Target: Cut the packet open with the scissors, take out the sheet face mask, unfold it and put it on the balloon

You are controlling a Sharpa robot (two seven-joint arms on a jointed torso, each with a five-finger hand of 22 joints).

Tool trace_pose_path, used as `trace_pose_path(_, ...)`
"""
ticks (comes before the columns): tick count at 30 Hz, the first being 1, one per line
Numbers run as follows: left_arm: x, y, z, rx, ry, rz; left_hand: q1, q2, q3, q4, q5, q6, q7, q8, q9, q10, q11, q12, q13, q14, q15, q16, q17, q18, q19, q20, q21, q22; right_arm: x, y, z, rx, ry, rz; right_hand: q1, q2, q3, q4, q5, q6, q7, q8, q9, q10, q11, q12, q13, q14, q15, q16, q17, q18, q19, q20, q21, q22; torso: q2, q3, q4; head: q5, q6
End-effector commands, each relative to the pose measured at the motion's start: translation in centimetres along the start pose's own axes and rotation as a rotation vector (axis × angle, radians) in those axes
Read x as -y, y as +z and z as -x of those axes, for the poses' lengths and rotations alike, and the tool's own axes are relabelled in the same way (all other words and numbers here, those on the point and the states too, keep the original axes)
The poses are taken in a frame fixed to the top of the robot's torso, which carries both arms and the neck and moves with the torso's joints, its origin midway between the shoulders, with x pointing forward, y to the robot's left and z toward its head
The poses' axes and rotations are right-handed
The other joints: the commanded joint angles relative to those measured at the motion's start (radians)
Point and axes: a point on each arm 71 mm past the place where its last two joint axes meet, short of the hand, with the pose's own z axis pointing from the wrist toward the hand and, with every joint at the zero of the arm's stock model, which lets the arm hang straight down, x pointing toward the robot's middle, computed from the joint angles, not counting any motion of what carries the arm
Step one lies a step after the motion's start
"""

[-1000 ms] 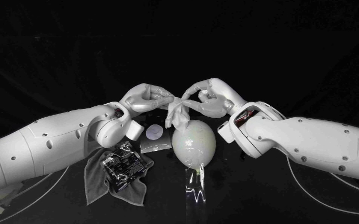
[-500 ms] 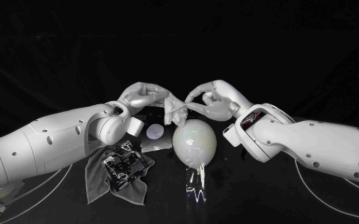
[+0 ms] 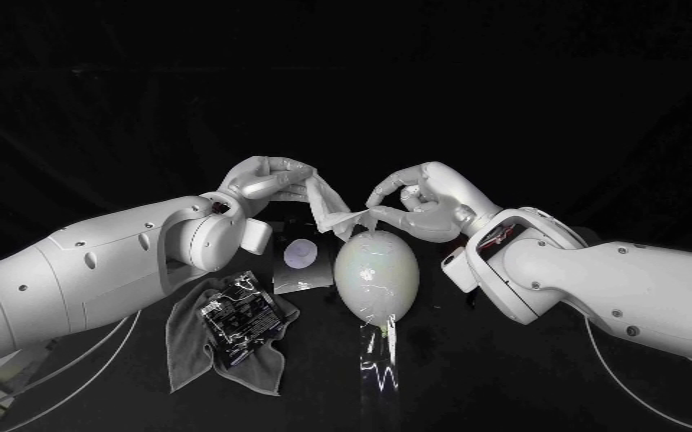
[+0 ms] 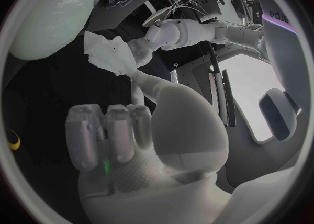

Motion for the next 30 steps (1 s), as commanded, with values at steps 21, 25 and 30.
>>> trace_pose_path(21,2.2,1.6,1.7,0.165,-0.079,0.013,-0.030,0.014,0.032,-0.015,0.003,-0.041,0.007,0.027,0.235,-0.030,0.010,-0.008,-0.006,0.013,0.003,-0.030,0.001,0.003,0.004,-0.005,-0.007,-0.013,0.2,-1.3,-2.2,-0.073,0.037,-0.031,-0.007,0.009,0.008,-0.001,0.003,0.007,0.001,0.010,0.133,0.104,-0.007,0.003,0.263,0.104,-0.007,0.005,0.263,-0.008,0.087,-0.007,0.002,0.255,-0.001,0.0002,-0.0003,0.009,0.004)
trace_pose_path(25,2.6,2.0,1.6,0.173,-0.079,0.026,-0.033,0.014,0.036,-0.015,0.003,-0.045,0.008,0.030,0.241,-0.035,0.012,-0.009,-0.008,0.010,0.005,-0.036,-0.001,0.004,0.001,-0.003,-0.011,-0.016,0.3,-1.3,-2.8,-0.080,0.044,-0.039,-0.007,0.009,0.008,-0.001,0.003,0.007,0.001,0.010,0.133,0.104,-0.007,0.003,0.263,0.104,-0.007,0.005,0.263,-0.008,0.087,-0.007,0.002,0.255,-0.001,-0.0004,-0.0009,0.008,0.005)
trace_pose_path(30,2.8,2.3,1.4,0.171,-0.080,0.046,-0.033,0.015,0.039,-0.017,0.003,-0.049,0.009,0.032,0.246,-0.038,0.013,-0.009,-0.009,0.008,0.006,-0.040,-0.001,0.005,0.003,-0.003,-0.012,-0.018,0.6,-1.3,-3.4,-0.089,0.048,-0.050,-0.008,0.009,0.008,-0.001,0.003,0.007,0.001,0.010,0.134,0.104,-0.007,0.003,0.263,0.104,-0.007,0.005,0.263,-0.007,0.086,-0.007,0.000,0.255,-0.001,0.0001,-0.0005,0.008,0.006)
